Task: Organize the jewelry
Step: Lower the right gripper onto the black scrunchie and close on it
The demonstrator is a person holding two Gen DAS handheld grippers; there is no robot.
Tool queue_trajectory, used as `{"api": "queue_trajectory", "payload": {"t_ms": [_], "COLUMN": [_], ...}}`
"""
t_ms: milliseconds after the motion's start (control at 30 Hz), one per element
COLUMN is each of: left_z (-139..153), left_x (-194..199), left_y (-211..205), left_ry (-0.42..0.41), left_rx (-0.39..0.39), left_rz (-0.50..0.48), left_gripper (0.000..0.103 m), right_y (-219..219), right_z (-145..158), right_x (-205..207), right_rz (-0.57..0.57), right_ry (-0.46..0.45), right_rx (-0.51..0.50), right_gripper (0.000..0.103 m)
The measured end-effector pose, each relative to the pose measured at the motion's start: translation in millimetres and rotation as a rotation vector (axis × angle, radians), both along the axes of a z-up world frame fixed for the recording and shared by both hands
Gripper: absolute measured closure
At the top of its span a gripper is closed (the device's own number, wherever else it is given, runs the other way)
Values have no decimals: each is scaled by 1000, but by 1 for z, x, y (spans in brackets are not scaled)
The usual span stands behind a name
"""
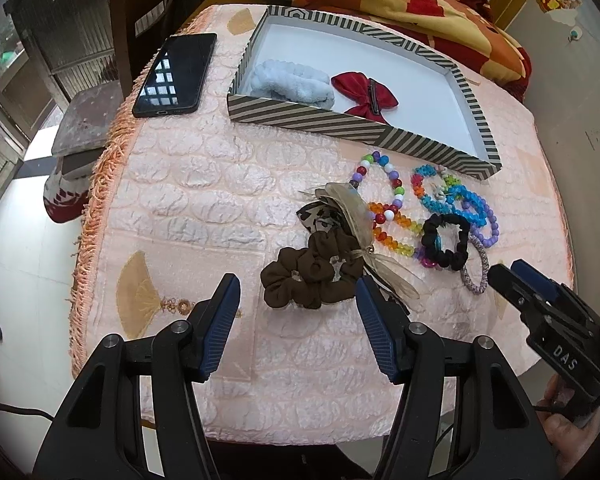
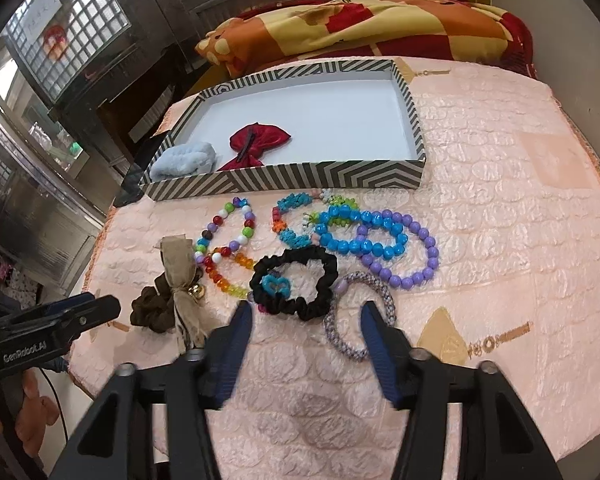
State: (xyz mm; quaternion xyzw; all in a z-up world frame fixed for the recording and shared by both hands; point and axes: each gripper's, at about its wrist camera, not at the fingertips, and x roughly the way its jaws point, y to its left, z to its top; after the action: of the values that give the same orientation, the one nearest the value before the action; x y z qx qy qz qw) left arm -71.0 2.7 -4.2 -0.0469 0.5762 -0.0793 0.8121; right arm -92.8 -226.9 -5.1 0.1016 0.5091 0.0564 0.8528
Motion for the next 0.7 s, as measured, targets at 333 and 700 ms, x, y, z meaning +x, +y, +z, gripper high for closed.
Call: {"api": "queue_trajectory", "payload": {"t_ms": [333,700], "left_z": [-6,-9], "left_x": [3,11], "left_y": [7,11], "left_ry": [25,39], "left_rx": [-6,-50], "left_rz": [13,18], "left_gripper": [43,41], "right_y": [2,1], "right_z": [-21,-42], "right_x": [35,49], "right_rz": [49,69], "right_ry": [22,56], "right_rx": [-42,-23], "right_gripper": [69,100]}}
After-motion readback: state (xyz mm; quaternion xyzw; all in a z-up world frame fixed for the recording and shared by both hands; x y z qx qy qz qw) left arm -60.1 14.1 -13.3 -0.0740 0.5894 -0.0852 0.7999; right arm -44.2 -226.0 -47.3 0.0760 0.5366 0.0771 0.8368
